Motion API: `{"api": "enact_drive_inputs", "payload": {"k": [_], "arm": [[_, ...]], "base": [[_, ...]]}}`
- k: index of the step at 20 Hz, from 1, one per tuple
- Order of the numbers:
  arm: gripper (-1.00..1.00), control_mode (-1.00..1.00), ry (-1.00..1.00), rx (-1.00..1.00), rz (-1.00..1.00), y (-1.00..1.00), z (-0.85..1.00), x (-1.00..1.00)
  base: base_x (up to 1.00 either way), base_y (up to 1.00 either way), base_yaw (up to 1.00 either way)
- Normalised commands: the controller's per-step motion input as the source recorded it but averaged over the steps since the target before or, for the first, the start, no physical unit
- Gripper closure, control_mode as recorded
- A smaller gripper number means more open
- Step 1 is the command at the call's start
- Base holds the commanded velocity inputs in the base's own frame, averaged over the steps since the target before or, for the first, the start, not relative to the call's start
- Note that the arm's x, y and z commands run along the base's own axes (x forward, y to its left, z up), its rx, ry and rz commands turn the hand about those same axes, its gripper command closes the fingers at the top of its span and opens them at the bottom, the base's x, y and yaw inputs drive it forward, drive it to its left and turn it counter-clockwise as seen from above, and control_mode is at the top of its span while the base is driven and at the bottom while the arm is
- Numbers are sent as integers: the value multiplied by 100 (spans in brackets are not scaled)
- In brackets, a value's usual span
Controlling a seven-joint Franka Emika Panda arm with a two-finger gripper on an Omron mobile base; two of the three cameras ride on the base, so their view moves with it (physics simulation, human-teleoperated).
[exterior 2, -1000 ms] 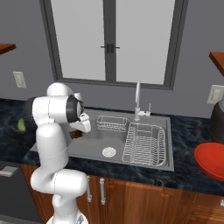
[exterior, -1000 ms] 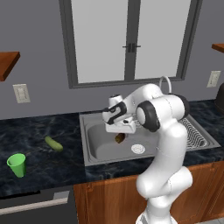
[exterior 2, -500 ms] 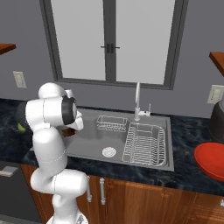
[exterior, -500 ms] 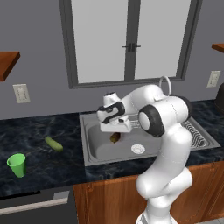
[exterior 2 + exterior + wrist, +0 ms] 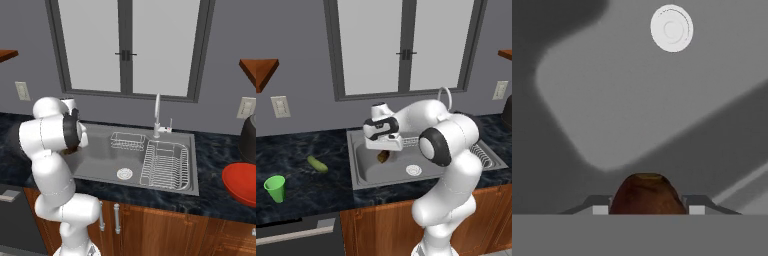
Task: Remove the cucumber and sweet potato from the sink. Then move the bowl and cup from the counter to the sink for washing.
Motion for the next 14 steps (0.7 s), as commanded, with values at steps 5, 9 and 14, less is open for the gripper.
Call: {"api": "enact_drive_inputs", "payload": {"k": [5, 9, 14], "arm": [[100, -100, 0, 7, 5, 27, 17, -19], [100, -100, 0, 4, 5, 29, 14, -16], [100, -100, 0, 2, 3, 31, 12, -16]], "base": [[0, 0, 0], [0, 0, 0], [0, 0, 0]]}}
